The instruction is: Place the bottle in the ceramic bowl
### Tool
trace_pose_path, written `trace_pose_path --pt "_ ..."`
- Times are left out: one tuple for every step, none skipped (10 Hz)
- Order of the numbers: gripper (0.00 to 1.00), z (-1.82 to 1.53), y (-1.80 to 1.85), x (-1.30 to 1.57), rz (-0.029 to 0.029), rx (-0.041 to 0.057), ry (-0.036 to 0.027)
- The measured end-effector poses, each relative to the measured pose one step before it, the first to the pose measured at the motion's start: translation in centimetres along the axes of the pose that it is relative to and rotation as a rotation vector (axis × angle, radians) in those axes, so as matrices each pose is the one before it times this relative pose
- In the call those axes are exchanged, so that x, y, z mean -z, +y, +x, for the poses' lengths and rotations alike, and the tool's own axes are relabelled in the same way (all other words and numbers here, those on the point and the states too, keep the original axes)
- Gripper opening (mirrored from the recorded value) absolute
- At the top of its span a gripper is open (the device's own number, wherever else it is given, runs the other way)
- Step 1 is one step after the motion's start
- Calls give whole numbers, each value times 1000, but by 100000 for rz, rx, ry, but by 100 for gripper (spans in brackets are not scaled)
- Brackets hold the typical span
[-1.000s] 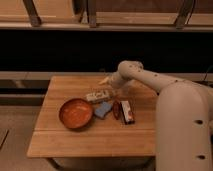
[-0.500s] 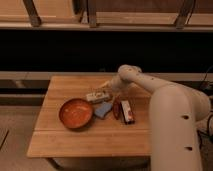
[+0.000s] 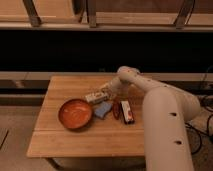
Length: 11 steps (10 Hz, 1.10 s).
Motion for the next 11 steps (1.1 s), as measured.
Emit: trace_pose_path --pt "13 -135 64 -156 74 762 135" --pt "3 -287 203 40 -274 673 -544" --pt "0 -365 372 204 -339 906 -1306" --pt "0 -527 294 522 -119 1138 -2061" --pt "0 -956 1016 1502 -1518 1577 -3924" --pt "0 -695 894 1435 -1257 1877 -3272" --pt "0 -364 1242 1282 -1767 2324 -2657" --pt "0 -108 1454 1236 -1835 3197 -2403" --pt "0 435 2107 1314 -2586 4856 -1799" --pt "0 509 1459 701 -1514 3647 -671" --pt "0 866 1754 728 -1820 4443 -121"
